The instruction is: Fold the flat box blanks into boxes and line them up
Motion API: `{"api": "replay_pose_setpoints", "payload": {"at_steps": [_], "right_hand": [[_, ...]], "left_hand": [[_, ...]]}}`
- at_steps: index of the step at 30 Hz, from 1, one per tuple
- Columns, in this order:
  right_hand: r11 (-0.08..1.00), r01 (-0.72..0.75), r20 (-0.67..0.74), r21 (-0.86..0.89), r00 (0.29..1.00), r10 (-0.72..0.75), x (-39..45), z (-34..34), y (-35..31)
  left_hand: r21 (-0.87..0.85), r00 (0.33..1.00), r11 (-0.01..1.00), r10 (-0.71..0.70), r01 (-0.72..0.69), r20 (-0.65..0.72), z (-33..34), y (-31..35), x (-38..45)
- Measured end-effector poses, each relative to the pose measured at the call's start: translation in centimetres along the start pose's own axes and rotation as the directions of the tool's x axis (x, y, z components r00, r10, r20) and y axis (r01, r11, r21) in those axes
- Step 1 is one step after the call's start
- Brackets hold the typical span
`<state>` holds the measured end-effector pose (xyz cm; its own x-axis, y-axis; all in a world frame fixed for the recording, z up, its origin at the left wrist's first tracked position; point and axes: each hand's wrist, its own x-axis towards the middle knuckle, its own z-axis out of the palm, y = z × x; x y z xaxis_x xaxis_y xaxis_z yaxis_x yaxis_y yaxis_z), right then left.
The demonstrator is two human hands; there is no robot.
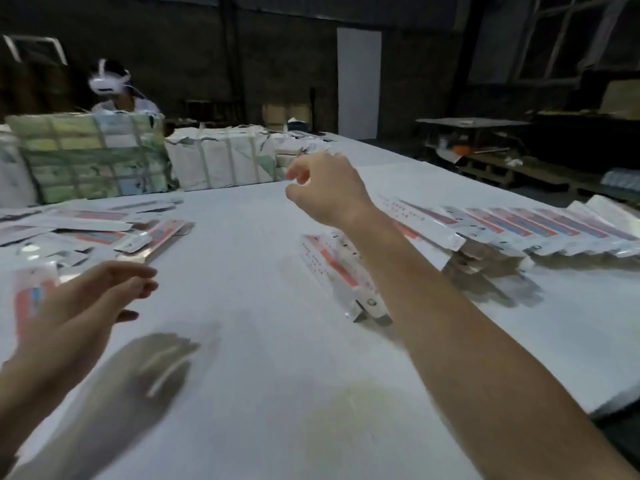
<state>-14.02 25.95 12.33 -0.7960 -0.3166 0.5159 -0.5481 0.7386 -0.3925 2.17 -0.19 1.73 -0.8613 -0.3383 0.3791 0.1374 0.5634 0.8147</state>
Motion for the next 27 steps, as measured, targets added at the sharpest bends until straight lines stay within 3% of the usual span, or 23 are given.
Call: {"api": "replay_pose_setpoints", "payload": {"at_steps": [1,3,5,7,9,16,19,23,25,27], "right_hand": [[0.997,0.055,0.030,0.059,0.998,-0.057,-0.5,0.5,-1.4],[0.978,0.150,0.074,0.147,0.984,-0.162,-2.0,1.4,-3.9],[0.955,0.234,0.108,0.183,0.961,-0.256,-3.5,2.5,-6.2],[0.934,0.296,0.146,0.201,0.934,-0.327,-4.7,3.6,-8.0],[0.919,0.332,0.180,0.212,0.911,-0.371,-5.6,4.6,-9.0],[0.890,0.376,0.219,0.258,0.874,-0.433,-7.0,6.9,-10.0],[0.882,0.391,0.183,0.264,0.877,-0.444,-7.0,7.3,-10.0],[0.865,0.355,0.042,0.356,0.918,-0.394,-6.9,7.8,-9.8],[0.848,0.314,-0.043,0.427,0.944,-0.328,-6.4,7.8,-9.8],[0.815,0.252,-0.066,0.522,0.965,-0.256,-5.8,7.5,-9.7]], "left_hand": [[0.140,0.997,0.989,0.058,-0.049,-0.057,-0.5,0.1,-0.2],[0.503,0.995,0.864,0.051,-0.002,-0.083,-1.5,-0.2,0.4],[0.759,0.978,0.618,-0.153,0.205,-0.139,-3.3,-1.1,0.5],[0.805,0.922,0.473,-0.312,0.359,-0.228,-4.6,-1.7,0.0],[0.801,0.898,0.448,-0.370,0.396,-0.237,-5.2,-2.5,-0.4],[0.867,0.905,0.374,-0.386,0.329,-0.177,-4.5,-1.6,-0.2],[0.856,0.968,0.462,-0.200,0.232,-0.154,-4.3,-0.5,-0.6],[0.697,0.976,0.717,0.130,0.031,-0.177,-3.4,1.6,-1.3],[0.408,0.980,0.911,0.136,-0.066,-0.145,-2.5,3.1,-1.6],[-0.052,0.997,0.999,0.001,-0.005,-0.075,-1.7,4.3,-2.1]]}}
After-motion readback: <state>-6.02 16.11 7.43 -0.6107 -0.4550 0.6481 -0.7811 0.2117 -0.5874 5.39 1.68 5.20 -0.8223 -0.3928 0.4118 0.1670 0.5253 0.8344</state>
